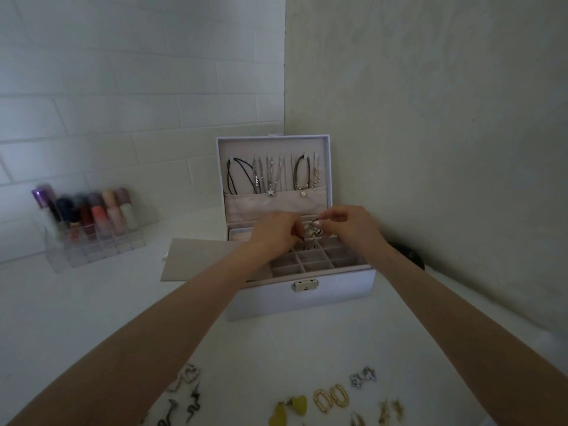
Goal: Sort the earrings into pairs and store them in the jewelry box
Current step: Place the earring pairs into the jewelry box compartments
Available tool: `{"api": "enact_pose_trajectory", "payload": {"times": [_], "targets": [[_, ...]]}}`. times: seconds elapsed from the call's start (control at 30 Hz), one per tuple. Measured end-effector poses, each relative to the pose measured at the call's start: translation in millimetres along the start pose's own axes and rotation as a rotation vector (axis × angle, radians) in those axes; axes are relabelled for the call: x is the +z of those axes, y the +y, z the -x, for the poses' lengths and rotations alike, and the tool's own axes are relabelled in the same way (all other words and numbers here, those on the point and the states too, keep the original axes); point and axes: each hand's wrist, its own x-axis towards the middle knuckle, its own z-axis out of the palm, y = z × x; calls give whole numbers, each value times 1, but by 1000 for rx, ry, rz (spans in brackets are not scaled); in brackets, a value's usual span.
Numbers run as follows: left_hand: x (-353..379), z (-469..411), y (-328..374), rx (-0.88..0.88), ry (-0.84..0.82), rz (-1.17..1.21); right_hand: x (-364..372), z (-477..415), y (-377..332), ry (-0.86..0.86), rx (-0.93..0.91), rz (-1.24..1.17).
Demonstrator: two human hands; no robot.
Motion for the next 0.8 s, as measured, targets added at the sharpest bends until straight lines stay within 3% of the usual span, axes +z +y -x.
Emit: {"api": "enact_pose_trajectory", "payload": {"times": [0.4, 0.6, 0.8], "targets": [[-15, 13, -17, -72, 154, -16, 27, -2, -10, -86, -27, 28], [-18, 24, -17, -58, 188, -2, 20, -8, 0, -94, 47, 315], [-20, 27, -15, -47, 176, 5, 17, -5, 3, -101, 6, 510]]}}
